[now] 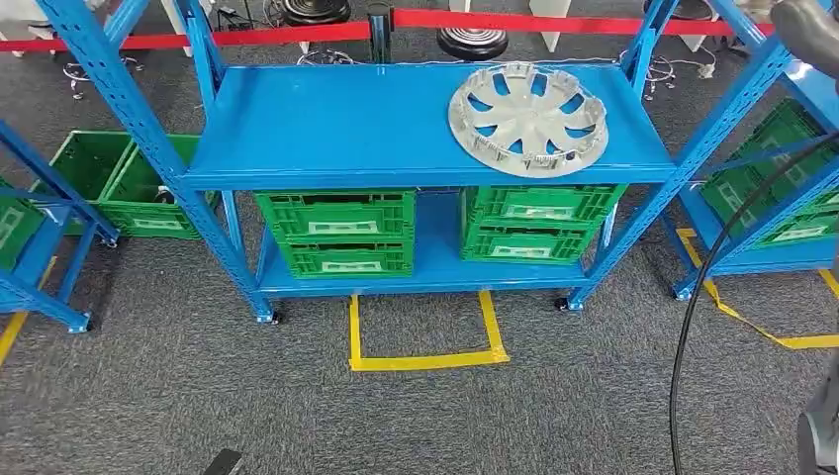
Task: Take the parts from the cabinet and place them on the table.
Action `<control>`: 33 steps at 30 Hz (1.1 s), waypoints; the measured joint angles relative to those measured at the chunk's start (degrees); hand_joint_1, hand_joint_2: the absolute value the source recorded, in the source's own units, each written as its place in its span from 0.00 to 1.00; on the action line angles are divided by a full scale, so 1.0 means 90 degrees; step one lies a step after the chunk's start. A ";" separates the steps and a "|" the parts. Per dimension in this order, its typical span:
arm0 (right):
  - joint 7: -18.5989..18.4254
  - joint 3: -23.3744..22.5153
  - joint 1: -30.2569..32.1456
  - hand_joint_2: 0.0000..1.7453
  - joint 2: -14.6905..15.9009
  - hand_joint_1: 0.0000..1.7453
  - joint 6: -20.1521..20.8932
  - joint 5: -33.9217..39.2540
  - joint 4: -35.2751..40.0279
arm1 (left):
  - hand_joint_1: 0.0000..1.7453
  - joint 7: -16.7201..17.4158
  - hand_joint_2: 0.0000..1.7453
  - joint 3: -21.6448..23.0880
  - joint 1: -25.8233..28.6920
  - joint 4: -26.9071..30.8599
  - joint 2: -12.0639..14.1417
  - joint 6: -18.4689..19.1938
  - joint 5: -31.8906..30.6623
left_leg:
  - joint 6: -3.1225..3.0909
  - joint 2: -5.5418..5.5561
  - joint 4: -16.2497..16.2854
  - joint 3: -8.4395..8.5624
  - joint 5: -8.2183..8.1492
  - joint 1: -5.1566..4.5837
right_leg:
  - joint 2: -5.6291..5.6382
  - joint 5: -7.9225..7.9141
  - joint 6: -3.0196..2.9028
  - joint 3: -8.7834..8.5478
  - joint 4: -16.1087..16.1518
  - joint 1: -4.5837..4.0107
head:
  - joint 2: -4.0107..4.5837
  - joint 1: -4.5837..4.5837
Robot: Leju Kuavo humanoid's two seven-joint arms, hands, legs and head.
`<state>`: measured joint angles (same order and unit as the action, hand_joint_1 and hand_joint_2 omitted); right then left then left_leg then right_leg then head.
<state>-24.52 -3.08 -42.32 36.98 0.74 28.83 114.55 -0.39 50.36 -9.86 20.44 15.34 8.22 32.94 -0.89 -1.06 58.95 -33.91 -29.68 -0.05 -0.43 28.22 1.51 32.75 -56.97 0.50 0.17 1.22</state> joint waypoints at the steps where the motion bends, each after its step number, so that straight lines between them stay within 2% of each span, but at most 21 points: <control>1: 0.0000 0.0010 -0.0002 1.00 -0.0012 0.00 0.0010 -0.0002 0.0000 | 0.00 0.0000 0.00 -0.0002 0.0001 -0.0002 0.0000 0.0000 0.0000 | 0.0000 0.0001 0.0000 0.0001 0.0000 0.0000 | 0.0000 0.0001 0.0001 0.0000 -0.0001 0.0000 | 0.0000 0.0000; 23: 0.0015 0.0170 -0.0171 1.00 -0.0160 0.00 0.0090 0.0007 -0.0015 | 0.00 0.0041 0.00 -0.0041 0.0034 -0.0029 -0.0002 0.0056 0.0129 | 0.0001 0.0027 -0.0003 0.0000 -0.0001 0.0001 | -0.0002 0.0007 -0.0004 0.0000 -0.0005 0.0001 | 0.0000 0.0002; 24: 0.0017 0.0170 -0.0173 1.00 -0.0160 0.00 0.0095 0.0007 -0.0015 | 0.00 0.0041 0.00 -0.0041 0.0035 -0.0029 -0.0002 0.0058 0.0129 | -0.0002 0.0031 0.0005 -0.0005 -0.0006 -0.0006 | -0.0004 0.0003 0.0001 -0.0003 0.0003 0.0002 | 0.0000 0.0005; 25: 0.0022 0.0170 -0.0177 1.00 -0.0163 0.00 0.0095 0.0007 -0.0015 | 0.00 0.0041 0.00 -0.0044 0.0037 -0.0029 0.0007 0.0056 0.0129 | -0.0039 0.0043 0.0021 -0.0006 -0.0029 -0.0036 | -0.0014 -0.0014 0.0058 -0.0007 0.0037 0.0018 | 0.0000 0.0000; 27: 0.0027 0.0173 -0.0196 1.00 -0.0175 0.00 0.0102 0.0012 -0.0015 | 0.00 0.0034 0.00 -0.0044 0.0036 -0.0029 0.0022 0.0056 0.0129 | -0.0068 0.0044 -0.0031 0.0005 -0.0015 -0.0035 | -0.0014 -0.0016 0.0105 -0.0019 0.0066 0.0017 | 0.0000 -0.0036; 28: 0.0032 0.0170 -0.0195 1.00 -0.0170 0.00 0.0104 0.0015 -0.0012 | 0.00 0.0027 0.00 -0.0044 0.0037 -0.0029 0.0019 0.0056 0.0131 | -0.0101 0.0042 -0.0141 0.0087 0.0044 0.0028 | -0.0022 0.0022 0.0122 -0.0009 0.0051 0.0014 | 0.0000 -0.0046; 29: 0.0041 0.0170 -0.0210 1.00 -0.0170 0.00 0.0112 0.0017 -0.0015 | 0.00 0.0012 0.00 -0.0044 0.0040 -0.0029 0.0022 0.0056 0.0131 | -0.0107 0.0048 -0.0185 0.0138 0.0048 0.0034 | -0.0006 0.0107 0.0126 0.0022 -0.0089 0.0010 | 0.0002 -0.0010; 30: 0.0044 0.0168 -0.0232 1.00 -0.0165 0.00 0.0114 0.0017 -0.0017 | 0.00 0.0000 0.00 -0.0044 0.0037 -0.0029 0.0022 0.0056 0.0131 | -0.0114 0.0044 -0.0193 0.0158 0.0047 0.0040 | 0.0014 0.0322 0.0122 0.0207 -0.0485 0.0012 | 0.0000 0.0015; 32: 0.0044 0.0170 -0.0201 1.00 -0.0168 0.00 0.0117 0.0019 -0.0022 | 0.00 -0.0002 0.00 -0.0044 0.0040 -0.0032 0.0022 0.0056 0.0131 | -0.0123 0.0041 -0.0192 0.0187 0.0020 0.0038 | 0.0020 0.0750 0.0134 0.0765 -0.1544 0.0023 | 0.0000 0.0044; 33: 0.0044 0.0173 -0.0181 1.00 -0.0170 0.00 0.0119 0.0019 -0.0027 | 0.00 0.0000 0.00 -0.0044 0.0043 -0.0032 0.0022 0.0056 0.0131 | -0.0115 0.0041 -0.0189 0.0203 0.0002 0.0038 | 0.0020 0.0822 0.0141 0.0985 -0.1907 0.0024 | 0.0000 0.0044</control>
<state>-24.13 -1.53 -43.94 35.45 1.81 29.00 114.31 -0.39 49.96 -9.47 20.15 15.54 8.72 34.12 -1.92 -0.70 57.25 -32.08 -29.67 0.29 -0.25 35.62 2.78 41.61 -74.13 0.72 0.17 1.62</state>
